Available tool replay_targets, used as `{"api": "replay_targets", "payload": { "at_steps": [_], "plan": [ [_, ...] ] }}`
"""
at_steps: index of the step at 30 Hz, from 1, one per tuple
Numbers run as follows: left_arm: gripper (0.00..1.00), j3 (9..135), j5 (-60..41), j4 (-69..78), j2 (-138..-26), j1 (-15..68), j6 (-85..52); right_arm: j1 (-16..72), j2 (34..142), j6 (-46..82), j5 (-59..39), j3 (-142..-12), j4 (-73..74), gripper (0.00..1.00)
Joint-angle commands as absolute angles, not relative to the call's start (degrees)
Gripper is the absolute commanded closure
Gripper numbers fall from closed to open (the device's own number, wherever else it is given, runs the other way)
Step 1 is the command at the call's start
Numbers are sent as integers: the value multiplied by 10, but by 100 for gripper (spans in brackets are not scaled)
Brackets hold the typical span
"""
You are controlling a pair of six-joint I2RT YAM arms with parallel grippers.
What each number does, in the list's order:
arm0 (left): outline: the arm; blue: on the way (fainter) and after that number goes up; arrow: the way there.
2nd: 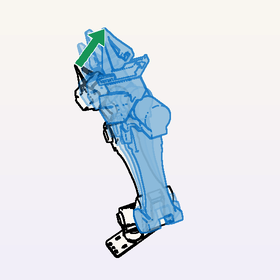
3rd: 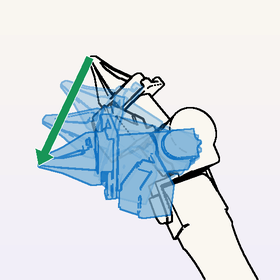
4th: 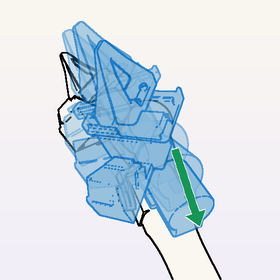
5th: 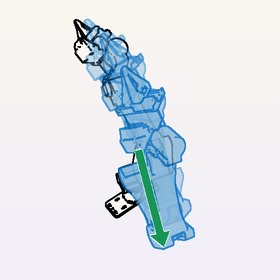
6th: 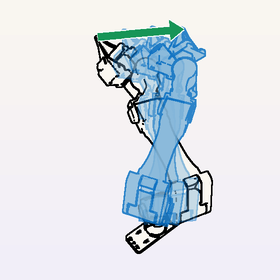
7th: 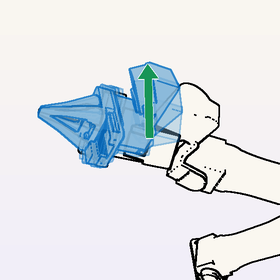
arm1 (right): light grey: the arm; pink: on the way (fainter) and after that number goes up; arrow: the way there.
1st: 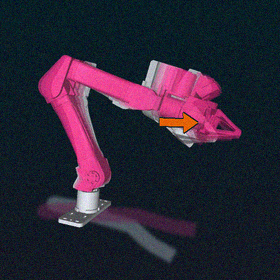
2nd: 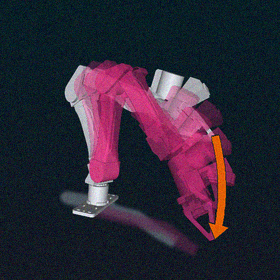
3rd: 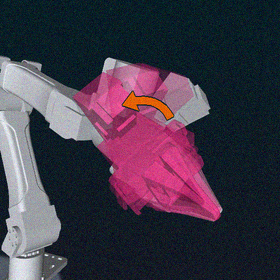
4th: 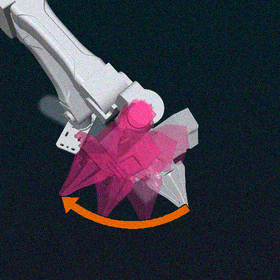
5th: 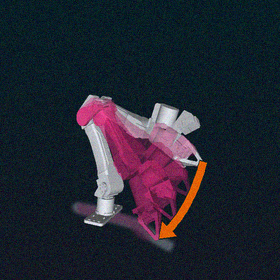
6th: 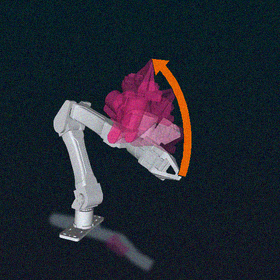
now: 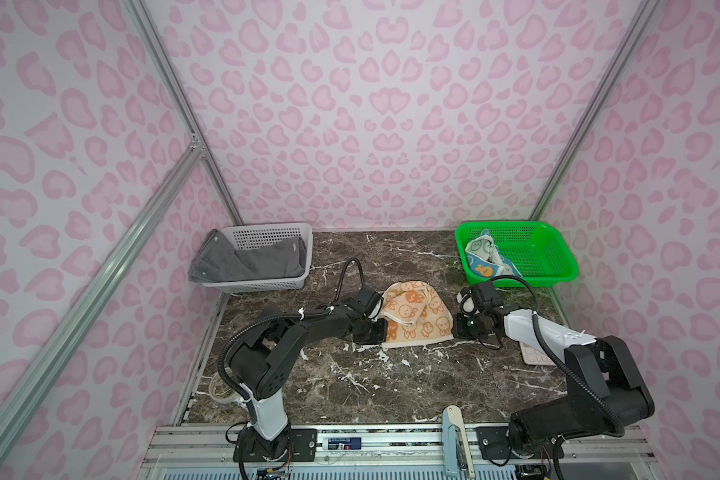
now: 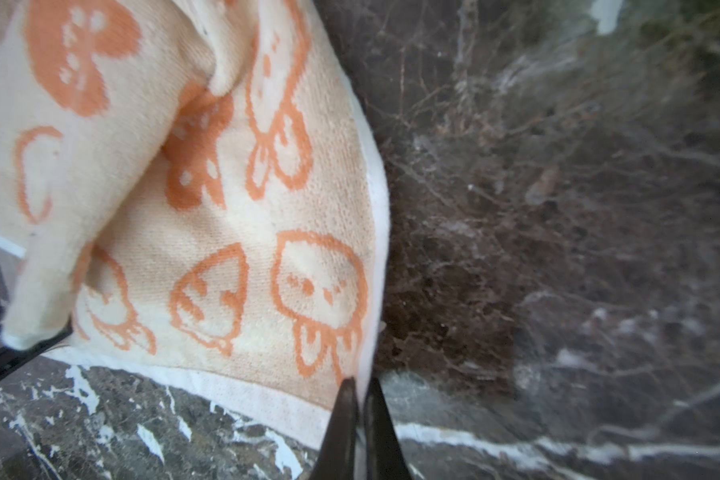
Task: Fold and stack the towels
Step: 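Lift the orange towel with both grippers, spreading it to hang open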
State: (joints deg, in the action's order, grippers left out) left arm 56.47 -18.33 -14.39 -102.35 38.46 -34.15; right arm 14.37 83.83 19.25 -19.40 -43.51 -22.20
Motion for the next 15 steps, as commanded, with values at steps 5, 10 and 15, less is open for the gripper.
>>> {"api": "replay_targets", "payload": {
  "at_steps": [5, 10, 15],
  "plan": [
    [96, 627, -201, -209, -952, 359, -280, 144, 790, 169, -231, -492, -229, 100],
    [96, 722, -218, -265, -888, 320, -212, 145, 765, 143, -255, -601, -247, 100],
    [96, 812, -209, -307, -821, 304, -143, 145, 728, 124, -279, -698, -256, 100]
  ]
}}
